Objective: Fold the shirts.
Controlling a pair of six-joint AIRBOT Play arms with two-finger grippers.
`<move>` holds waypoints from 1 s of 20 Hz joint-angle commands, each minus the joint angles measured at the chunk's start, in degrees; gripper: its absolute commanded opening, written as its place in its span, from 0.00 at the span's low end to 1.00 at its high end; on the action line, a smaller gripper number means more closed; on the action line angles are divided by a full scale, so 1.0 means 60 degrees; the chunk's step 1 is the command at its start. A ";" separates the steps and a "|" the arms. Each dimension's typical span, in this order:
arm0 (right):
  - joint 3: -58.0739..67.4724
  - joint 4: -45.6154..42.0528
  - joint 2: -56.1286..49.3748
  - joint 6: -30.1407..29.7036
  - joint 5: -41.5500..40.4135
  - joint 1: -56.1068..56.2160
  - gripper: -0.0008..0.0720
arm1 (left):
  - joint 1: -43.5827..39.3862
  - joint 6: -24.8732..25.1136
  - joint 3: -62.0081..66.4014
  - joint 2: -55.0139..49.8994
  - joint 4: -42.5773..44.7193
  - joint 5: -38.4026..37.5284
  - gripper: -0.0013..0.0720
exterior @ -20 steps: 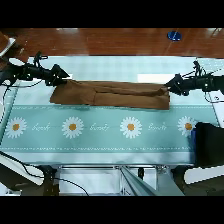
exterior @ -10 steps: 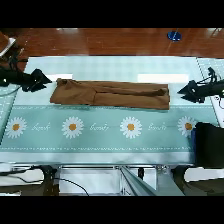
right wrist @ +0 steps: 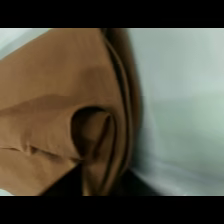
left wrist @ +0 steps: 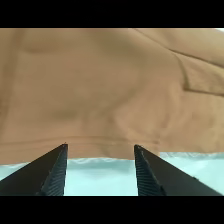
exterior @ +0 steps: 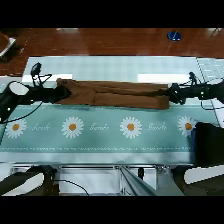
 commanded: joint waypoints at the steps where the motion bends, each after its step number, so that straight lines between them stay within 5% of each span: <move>1: 0.0594 0.0124 0.0000 -0.0357 0.0994 0.0477 0.05 | -0.0623 0.0011 0.0007 0.0109 -0.0157 0.0259 0.69; 2: 0.0812 0.0029 0.0266 -0.0444 0.1304 0.0423 0.05 | -0.0623 0.0015 0.0127 0.0109 -0.0240 0.0033 0.44; 3: 0.0969 -0.0153 0.0641 -0.0441 0.1545 0.0335 0.05 | -0.0623 0.0015 0.0255 0.0109 -0.0299 -0.0226 0.04; 10: -0.1519 -0.2073 0.6390 0.0051 0.1985 0.0117 0.05 | -0.3606 -0.0029 0.0863 -0.0423 -0.0616 0.0492 0.04; 15: -0.3024 -0.2065 1.0204 0.1286 0.2320 0.0120 0.05 | -0.5982 -0.0390 0.3876 -0.3388 -0.0608 0.0331 0.04; 20: -0.3027 -0.2022 1.1234 0.1698 0.2841 0.0120 0.05 | -0.7938 -0.1399 0.7373 -0.6433 -0.0612 -0.0947 0.04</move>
